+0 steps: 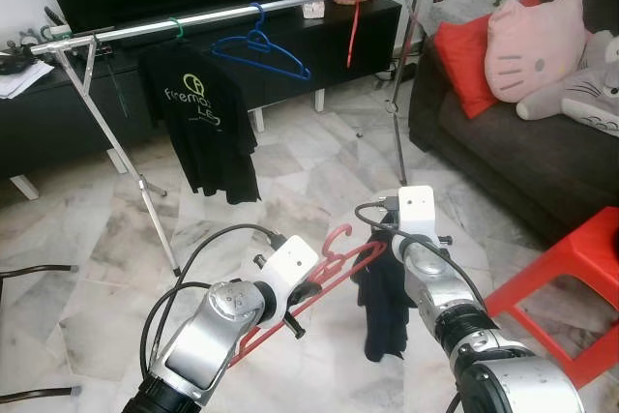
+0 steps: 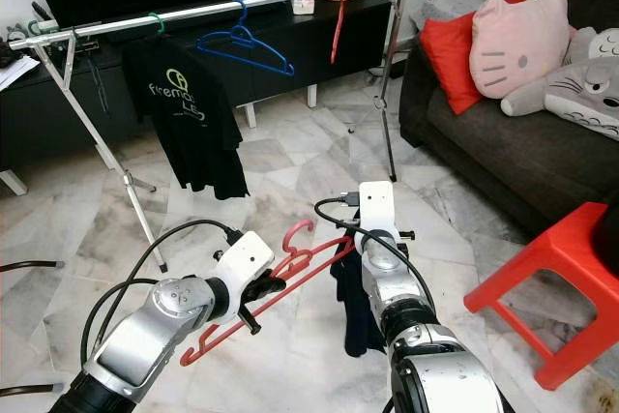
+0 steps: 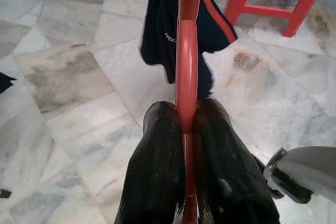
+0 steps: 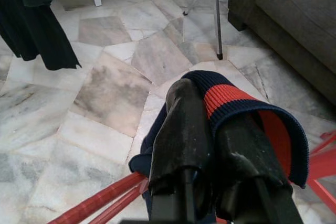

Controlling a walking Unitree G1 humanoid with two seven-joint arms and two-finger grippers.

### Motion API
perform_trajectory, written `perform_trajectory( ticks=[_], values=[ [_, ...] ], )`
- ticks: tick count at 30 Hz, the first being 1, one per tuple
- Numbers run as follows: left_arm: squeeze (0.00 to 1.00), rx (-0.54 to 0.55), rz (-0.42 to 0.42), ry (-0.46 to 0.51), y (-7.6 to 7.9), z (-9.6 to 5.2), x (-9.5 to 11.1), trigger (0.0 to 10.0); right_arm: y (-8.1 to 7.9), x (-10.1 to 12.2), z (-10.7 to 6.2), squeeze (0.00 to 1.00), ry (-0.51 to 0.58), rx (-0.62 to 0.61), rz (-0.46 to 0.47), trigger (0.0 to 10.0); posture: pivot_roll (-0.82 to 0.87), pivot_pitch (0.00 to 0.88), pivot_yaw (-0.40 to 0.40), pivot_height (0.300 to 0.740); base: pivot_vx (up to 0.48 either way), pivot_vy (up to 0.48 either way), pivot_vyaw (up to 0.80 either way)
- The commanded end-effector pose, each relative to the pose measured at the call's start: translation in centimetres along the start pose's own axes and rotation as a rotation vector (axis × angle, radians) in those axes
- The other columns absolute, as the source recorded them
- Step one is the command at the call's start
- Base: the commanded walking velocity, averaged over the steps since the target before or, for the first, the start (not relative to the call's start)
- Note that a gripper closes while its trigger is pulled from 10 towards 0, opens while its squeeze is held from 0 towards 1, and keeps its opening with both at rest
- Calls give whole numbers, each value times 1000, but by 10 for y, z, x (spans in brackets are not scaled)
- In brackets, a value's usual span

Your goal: Hang hanger

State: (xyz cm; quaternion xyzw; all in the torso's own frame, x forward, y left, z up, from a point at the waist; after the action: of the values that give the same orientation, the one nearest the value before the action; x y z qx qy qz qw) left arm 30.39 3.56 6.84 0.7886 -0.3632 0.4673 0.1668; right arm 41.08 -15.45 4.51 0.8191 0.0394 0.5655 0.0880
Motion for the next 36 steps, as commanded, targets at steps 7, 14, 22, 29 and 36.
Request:
perform_trajectory(
  ticks=[7, 14, 22, 29, 36],
  values=[
    [0, -238, -27, 60, 40, -8, 14, 10000, 0, 14, 2, 0, 36, -3, 10, 10000, -104, 3, 19, 740, 0, 0, 0],
    [0, -184, -43, 65, 43, -2, 20, 10000, -4, 16, 3, 0, 35, 4, 9, 10000, -102, 8, 20, 740, 0, 0, 0],
    [0, -137, -58, 24, 52, 7, 27, 10000, -12, 18, 2, 0, 36, 18, 18, 10000, -97, 17, 20, 740, 0, 0, 0],
    [0, -101, -73, -47, 57, 11, 24, 10000, -16, 15, 1, 0, 27, 20, 29, 10000, -92, 20, 23, 740, 0, 0, 0],
    [0, 50, -74, -78, 31, 12, 15, 10000, -15, 15, 1, 0, 25, 16, 36, 10000, -90, 24, 24, 740, 0, 0, 0]
  ],
)
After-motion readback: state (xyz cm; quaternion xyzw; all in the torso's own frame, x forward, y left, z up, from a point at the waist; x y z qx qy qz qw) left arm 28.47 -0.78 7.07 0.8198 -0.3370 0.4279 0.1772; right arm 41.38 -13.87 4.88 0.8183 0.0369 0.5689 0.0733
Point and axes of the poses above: a point about 5 cm out from each wrist's last joint towards the gripper, its own z axis pointing out of the wrist towards the gripper, its own x axis along the axis of the wrist's last joint, y = z × x, the point moved 6 cm from there along z, pointing out of the wrist towards the gripper, and after that the axes turned 3 degrees about -z, right-handed, at the moved point
